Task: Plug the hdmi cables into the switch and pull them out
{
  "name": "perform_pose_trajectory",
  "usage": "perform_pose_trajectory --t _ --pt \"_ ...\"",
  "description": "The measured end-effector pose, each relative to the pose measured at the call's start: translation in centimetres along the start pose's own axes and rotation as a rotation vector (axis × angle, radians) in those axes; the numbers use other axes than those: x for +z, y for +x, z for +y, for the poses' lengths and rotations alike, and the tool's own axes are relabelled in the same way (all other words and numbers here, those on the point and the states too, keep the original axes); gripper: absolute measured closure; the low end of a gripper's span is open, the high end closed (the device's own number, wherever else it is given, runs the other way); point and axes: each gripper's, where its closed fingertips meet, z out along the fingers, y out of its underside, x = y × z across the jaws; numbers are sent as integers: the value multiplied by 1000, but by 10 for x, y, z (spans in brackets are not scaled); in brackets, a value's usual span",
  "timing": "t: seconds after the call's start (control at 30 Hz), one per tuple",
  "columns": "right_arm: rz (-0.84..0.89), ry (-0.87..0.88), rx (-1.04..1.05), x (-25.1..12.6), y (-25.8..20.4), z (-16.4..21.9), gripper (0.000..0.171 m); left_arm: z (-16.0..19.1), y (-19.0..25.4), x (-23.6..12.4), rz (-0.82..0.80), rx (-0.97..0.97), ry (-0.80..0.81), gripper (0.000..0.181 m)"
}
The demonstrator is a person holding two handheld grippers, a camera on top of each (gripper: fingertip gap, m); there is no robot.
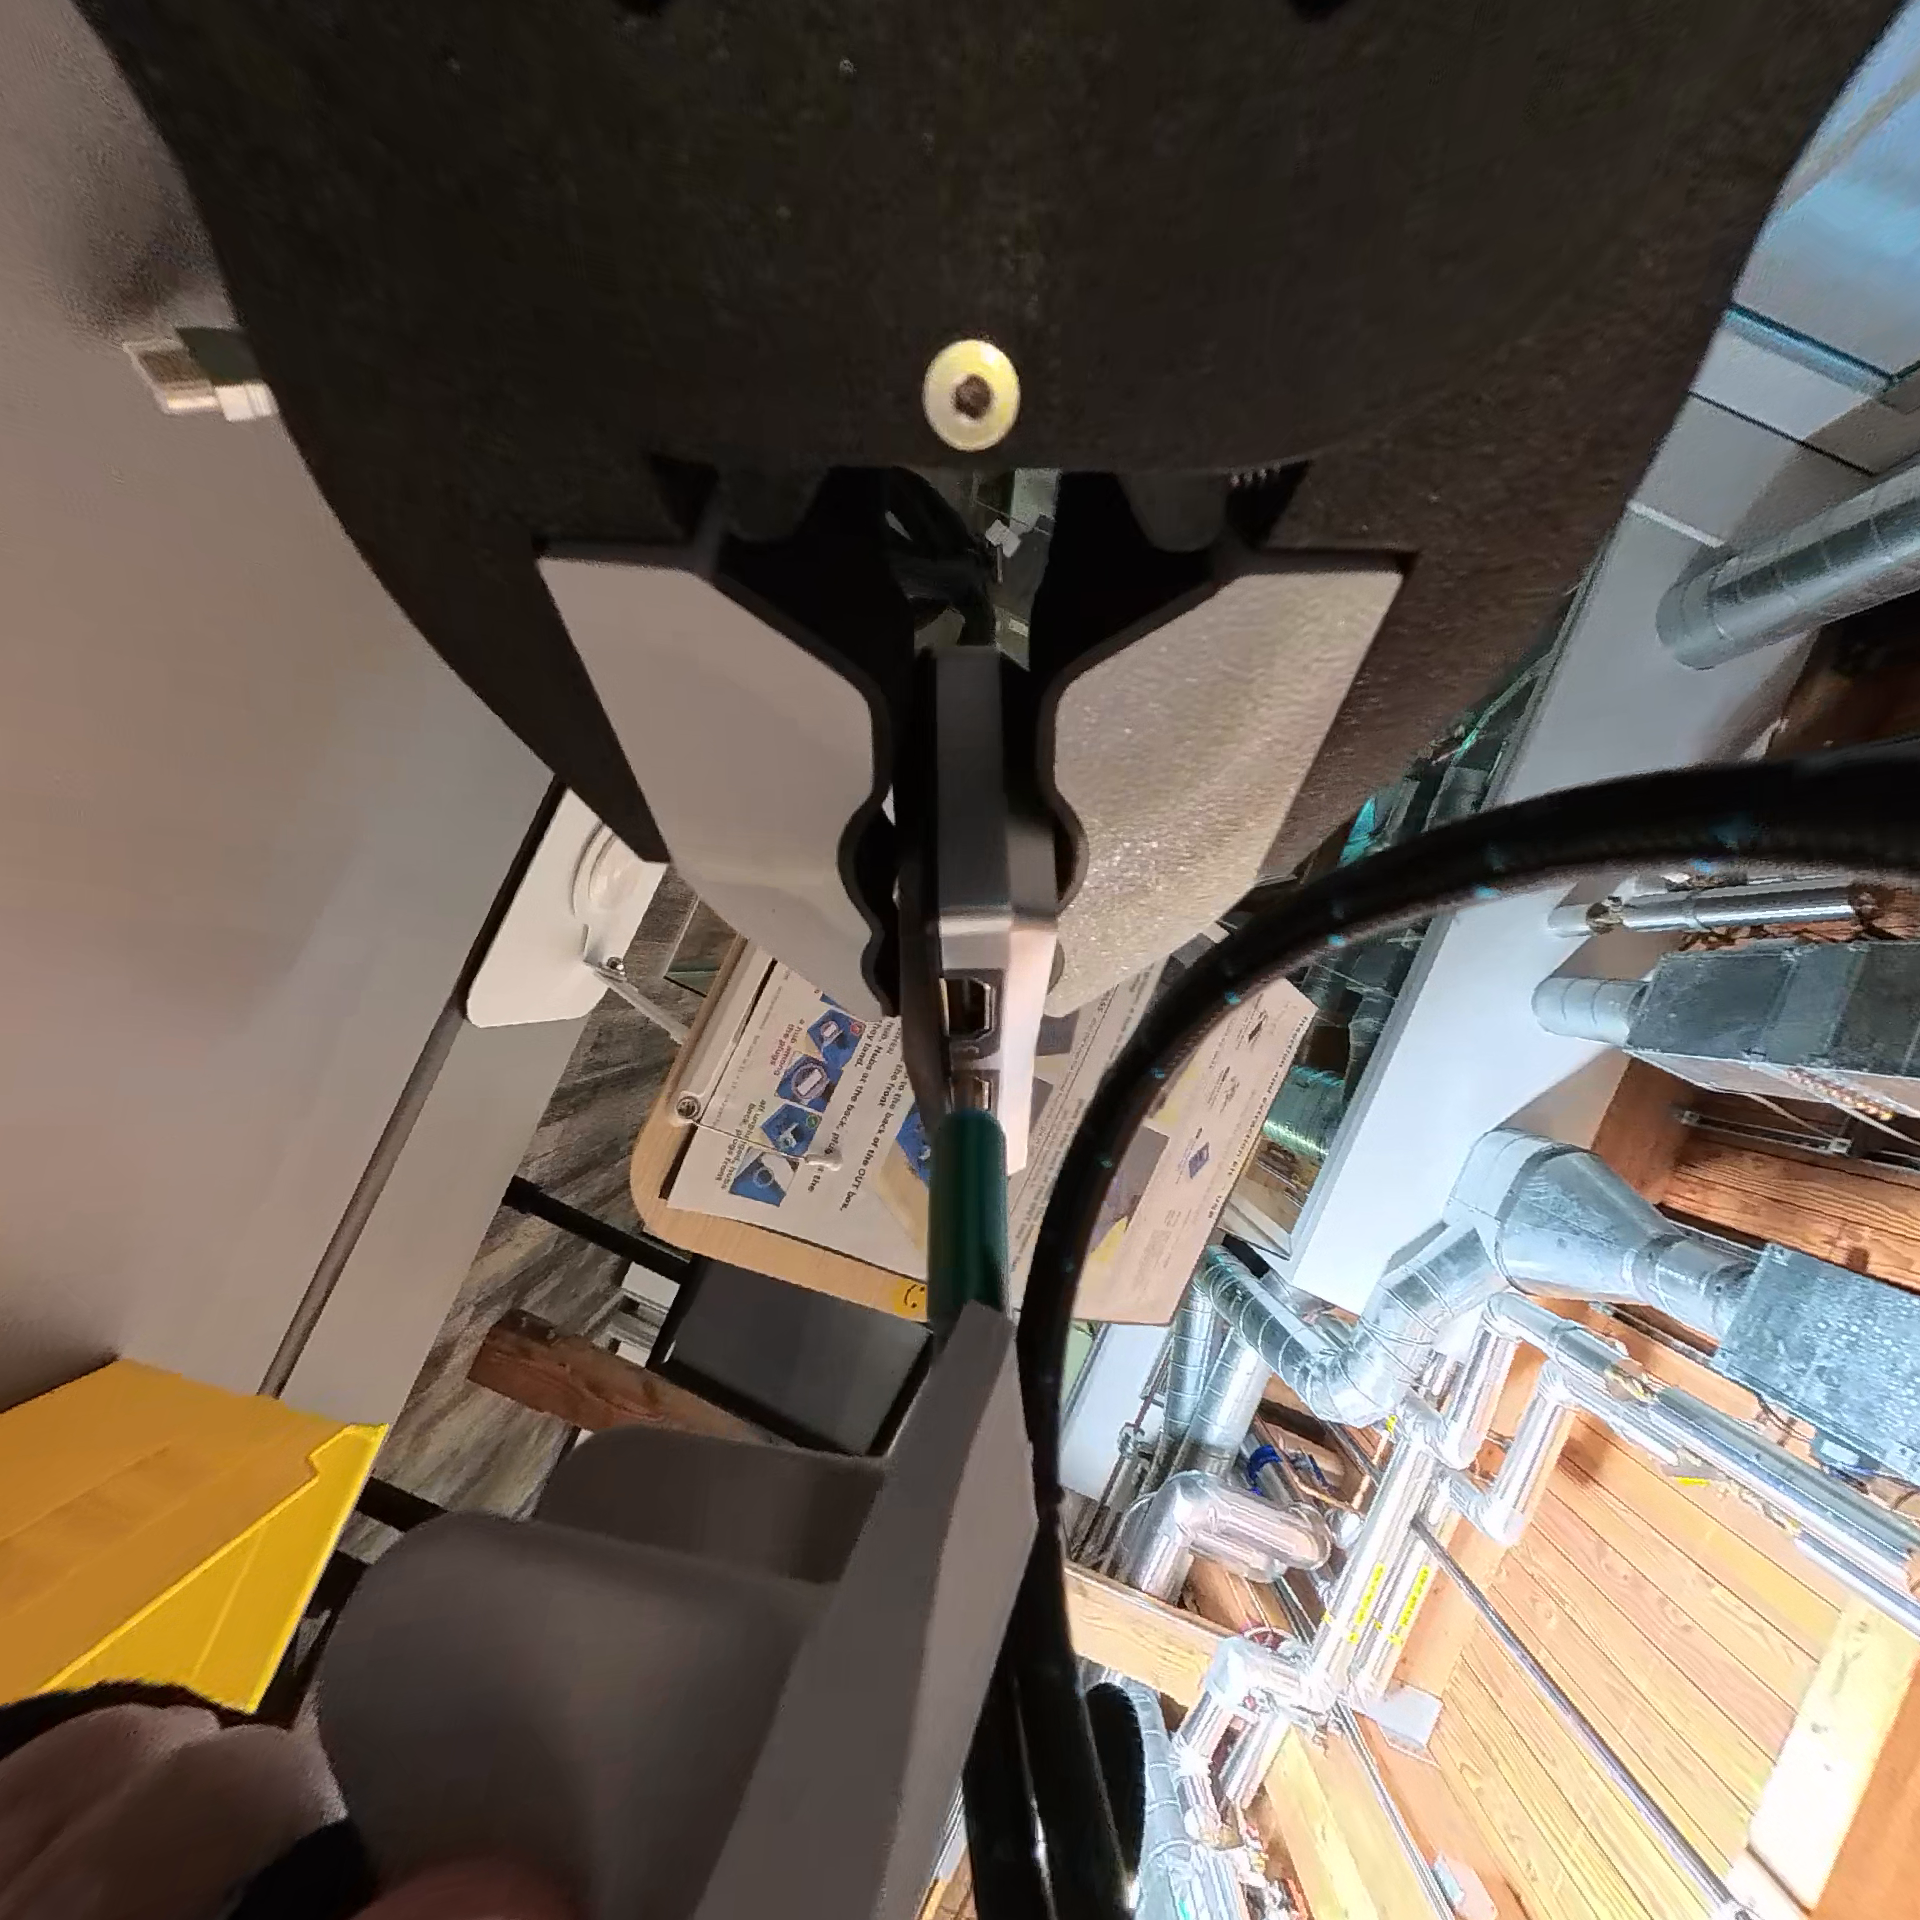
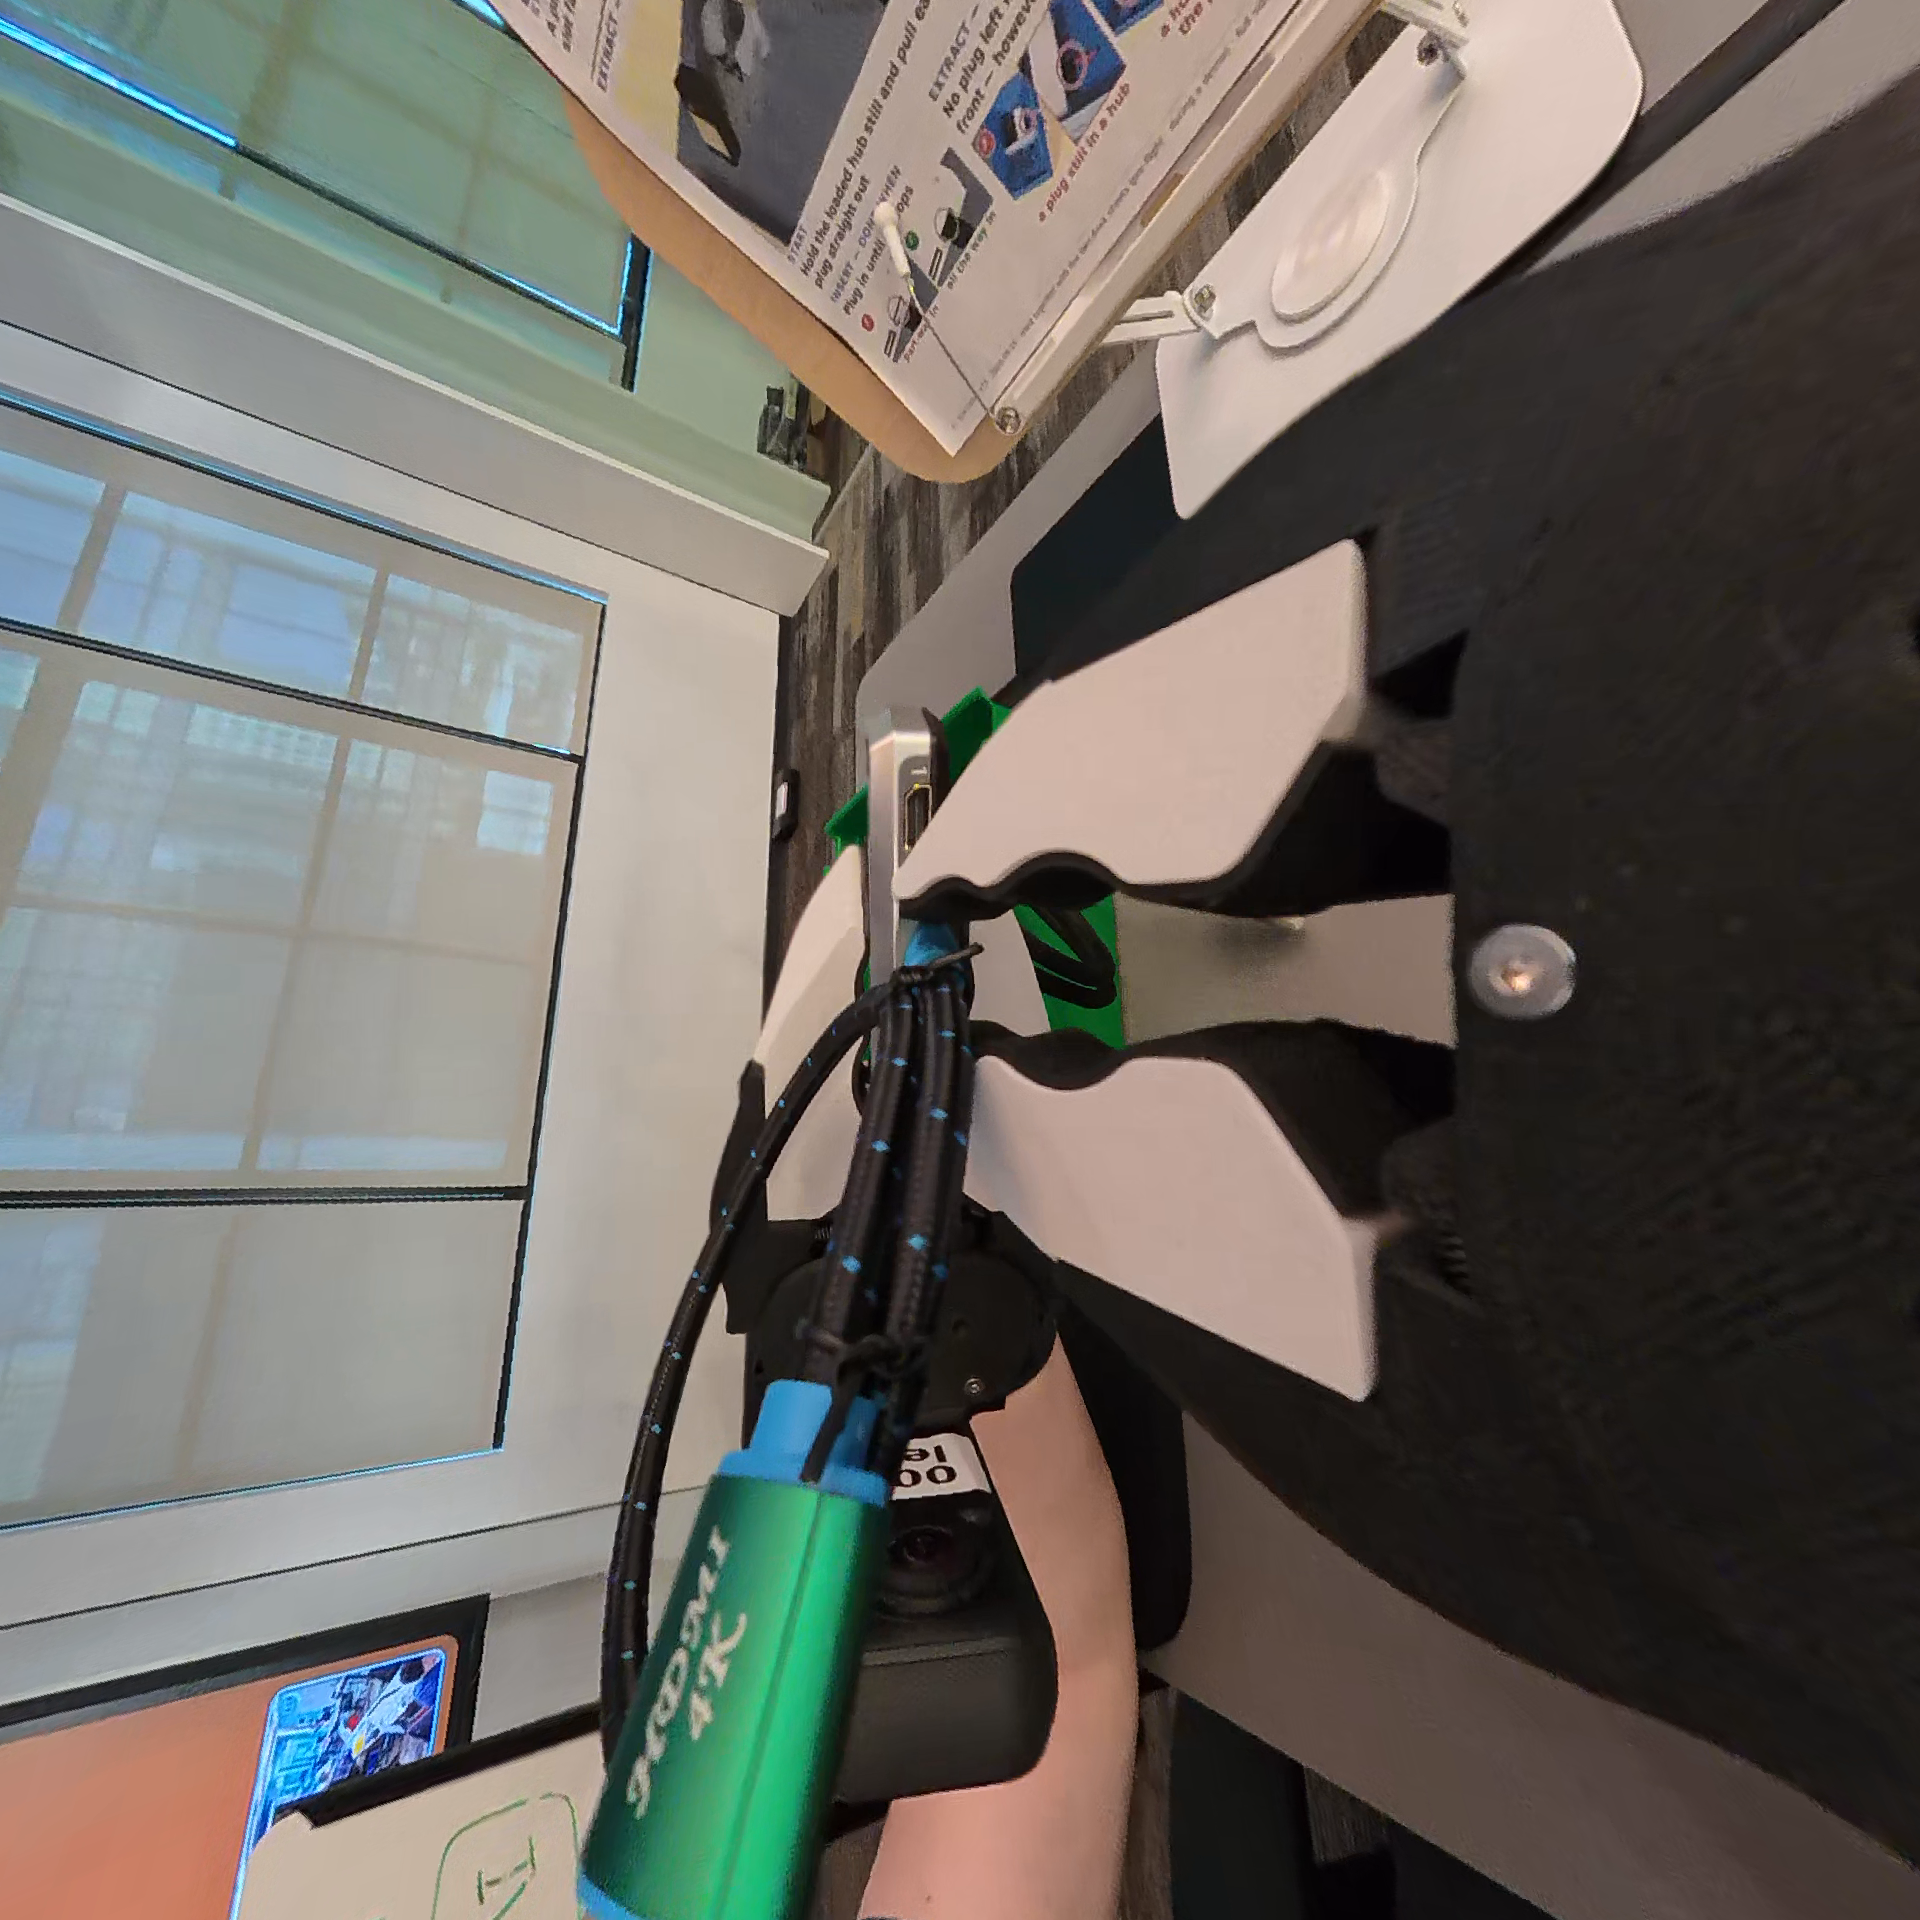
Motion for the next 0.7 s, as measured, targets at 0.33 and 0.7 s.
perform_pose_trajectory --t 0.33,0.7 --pt "25 -77 -20 -2 -1 3 151 -2 3 0 10 13 0 161" --pt "-86 67 61 -6 -6 -8 151 -15 -2 -4 29 -93 32 160"
